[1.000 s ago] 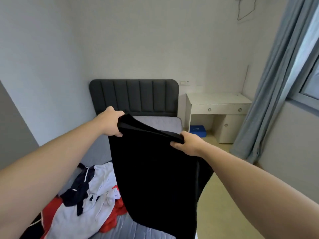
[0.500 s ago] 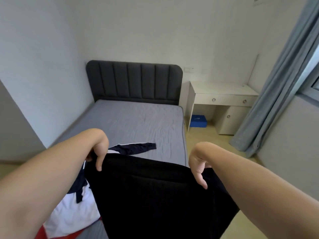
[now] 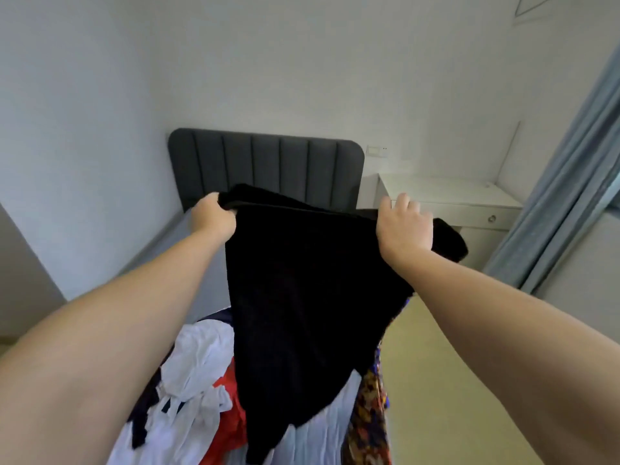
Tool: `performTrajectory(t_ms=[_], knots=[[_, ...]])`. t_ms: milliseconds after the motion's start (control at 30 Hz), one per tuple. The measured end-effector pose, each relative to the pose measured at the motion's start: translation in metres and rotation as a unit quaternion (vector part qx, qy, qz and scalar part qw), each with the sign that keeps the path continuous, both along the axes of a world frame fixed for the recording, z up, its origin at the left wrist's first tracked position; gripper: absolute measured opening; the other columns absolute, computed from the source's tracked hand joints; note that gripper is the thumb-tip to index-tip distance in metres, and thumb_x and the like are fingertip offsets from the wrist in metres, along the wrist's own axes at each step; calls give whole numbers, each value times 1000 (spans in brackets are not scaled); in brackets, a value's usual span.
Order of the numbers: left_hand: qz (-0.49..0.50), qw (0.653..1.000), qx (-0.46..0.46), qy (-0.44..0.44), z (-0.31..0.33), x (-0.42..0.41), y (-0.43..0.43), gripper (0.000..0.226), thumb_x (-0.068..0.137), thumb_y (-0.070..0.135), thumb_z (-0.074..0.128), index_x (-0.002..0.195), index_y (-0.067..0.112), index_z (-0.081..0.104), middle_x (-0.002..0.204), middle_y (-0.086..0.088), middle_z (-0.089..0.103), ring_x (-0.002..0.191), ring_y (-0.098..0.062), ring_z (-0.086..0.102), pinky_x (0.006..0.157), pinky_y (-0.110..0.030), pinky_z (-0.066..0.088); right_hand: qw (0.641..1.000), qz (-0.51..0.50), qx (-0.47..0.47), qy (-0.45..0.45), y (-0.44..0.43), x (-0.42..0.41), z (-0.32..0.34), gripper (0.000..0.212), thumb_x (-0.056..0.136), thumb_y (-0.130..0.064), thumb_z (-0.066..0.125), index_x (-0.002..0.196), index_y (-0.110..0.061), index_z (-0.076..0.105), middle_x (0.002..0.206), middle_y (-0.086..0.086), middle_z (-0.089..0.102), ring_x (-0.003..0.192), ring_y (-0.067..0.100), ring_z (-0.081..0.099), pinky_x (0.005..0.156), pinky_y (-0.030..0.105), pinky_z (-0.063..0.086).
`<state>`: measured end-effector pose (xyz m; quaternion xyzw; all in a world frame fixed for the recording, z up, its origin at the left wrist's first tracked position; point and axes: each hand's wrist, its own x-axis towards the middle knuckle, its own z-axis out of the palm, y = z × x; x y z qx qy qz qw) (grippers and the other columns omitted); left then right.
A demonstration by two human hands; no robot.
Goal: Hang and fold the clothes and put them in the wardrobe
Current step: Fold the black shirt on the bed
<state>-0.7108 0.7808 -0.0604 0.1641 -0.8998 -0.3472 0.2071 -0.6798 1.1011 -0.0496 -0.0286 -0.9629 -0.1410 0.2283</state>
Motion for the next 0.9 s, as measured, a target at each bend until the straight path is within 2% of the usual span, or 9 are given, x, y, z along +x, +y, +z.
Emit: performTrajectory(t_ms=[167,300,433,567,633,700,767,833,900], knots=[[-5,984,-13,176,58,8,-13,30,91,8,59,121,8,60,122,-19,60,110,-37,57,89,-35,42,993,27,19,111,-3,-3,59,34,87,-6,53,120,-10,46,108,15,49,90,32,49,69,38,29],[-22,977,-24,211,38,30,-27,26,84,4,63,111,8,62,119,-16,57,105,-32,56,84,-24,36,986,89,70,121,2,5,42,29,86,-9,57,113,-10,49,104,16,52,85,33,50,65,39,30],[-76,983,-111,125,-49,56,-57,31,78,-7,65,106,2,71,120,-16,64,109,-37,61,92,-35,46,978,171,112,37,9,15,-37,40,81,-14,70,116,-10,51,101,14,53,80,33,56,58,38,35],[-142,967,-191,-94,-174,100,-72,43,83,-7,60,122,10,71,142,-8,55,124,-33,57,104,-39,45,965,213,109,-109,8,37,-151,48,81,-14,71,123,-15,48,110,10,55,84,30,60,57,37,36],[-168,931,-264,-186,-246,124,-72,50,88,-1,56,134,18,65,149,-1,50,127,-28,55,103,-39,46,954,205,81,-205,4,53,-215,48,84,-12,68,127,-19,46,116,8,53,94,31,60,61,37,35],[-177,888,-346,-246,-312,151,-65,46,91,8,53,133,24,64,137,4,57,123,-27,53,97,-38,47,938,186,41,-290,-1,70,-281,44,88,-9,62,128,-21,48,120,9,50,102,32,58,66,38,35],[-187,844,-408,-294,-366,182,-56,29,89,14,57,112,23,71,114,3,65,121,-31,52,91,-40,45,917,161,24,-364,-4,95,-343,44,88,-6,59,128,-21,48,121,10,48,105,34,56,67,39,38],[-242,812,-429,-311,-415,208,-50,9,71,9,78,79,11,75,92,-8,66,103,-36,59,84,-44,48,903,144,8,-404,-3,120,-401,46,87,-3,58,127,-20,47,120,12,45,103,35,54,66,40,40],[-304,751,-481,-337,-458,234,-45,17,60,3,83,71,10,72,87,-9,62,89,-32,61,78,-40,51,887,131,5,-443,-1,147,-455,53,83,-1,62,128,-21,44,120,13,43,104,35,53,65,40,39]])
